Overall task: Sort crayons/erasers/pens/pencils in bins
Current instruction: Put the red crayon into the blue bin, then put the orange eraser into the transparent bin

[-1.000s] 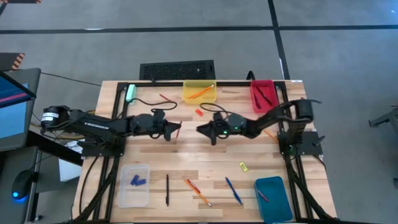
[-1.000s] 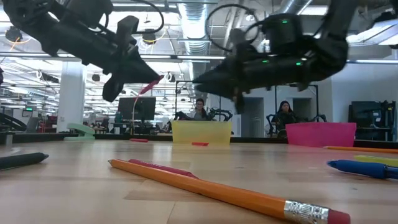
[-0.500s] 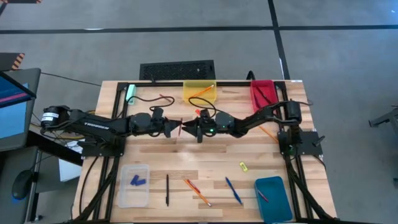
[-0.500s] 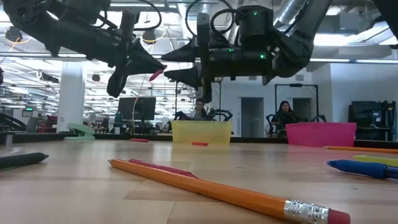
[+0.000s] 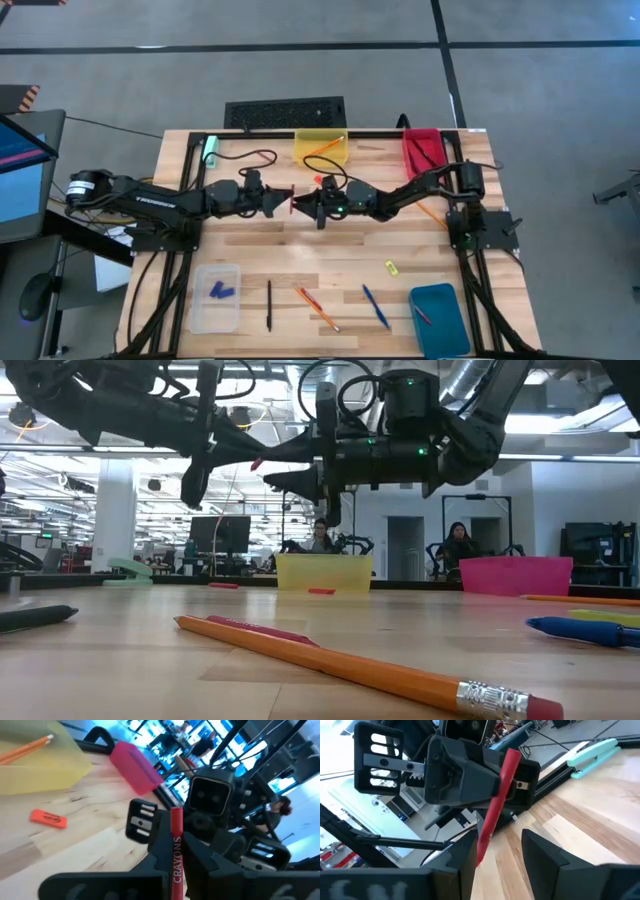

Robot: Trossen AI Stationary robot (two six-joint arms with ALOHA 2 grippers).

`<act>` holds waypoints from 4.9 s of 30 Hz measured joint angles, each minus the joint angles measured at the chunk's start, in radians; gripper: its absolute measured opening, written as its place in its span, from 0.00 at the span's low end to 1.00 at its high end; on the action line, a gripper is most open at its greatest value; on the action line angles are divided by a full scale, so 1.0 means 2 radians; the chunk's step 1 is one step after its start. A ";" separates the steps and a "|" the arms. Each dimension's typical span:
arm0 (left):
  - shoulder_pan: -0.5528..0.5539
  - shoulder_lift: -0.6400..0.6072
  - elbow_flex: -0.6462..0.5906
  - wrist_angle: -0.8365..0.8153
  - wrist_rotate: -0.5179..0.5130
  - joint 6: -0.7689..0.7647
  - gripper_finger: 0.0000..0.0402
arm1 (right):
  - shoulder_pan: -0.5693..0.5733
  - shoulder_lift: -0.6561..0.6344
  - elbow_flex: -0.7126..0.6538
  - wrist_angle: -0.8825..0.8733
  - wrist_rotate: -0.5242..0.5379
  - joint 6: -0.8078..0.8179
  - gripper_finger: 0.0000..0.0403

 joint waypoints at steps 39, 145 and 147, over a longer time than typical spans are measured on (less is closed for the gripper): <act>0.012 0.052 0.000 0.095 0.100 0.091 0.29 | 0.003 -0.001 0.000 0.016 -0.015 -0.018 0.08; 0.062 -0.109 -0.101 0.028 0.051 0.349 0.00 | 0.464 -0.293 0.059 -1.091 -0.035 0.647 0.21; 0.062 -0.109 -0.101 0.030 0.051 0.357 0.00 | 0.453 -0.308 0.058 -1.097 0.018 0.613 0.13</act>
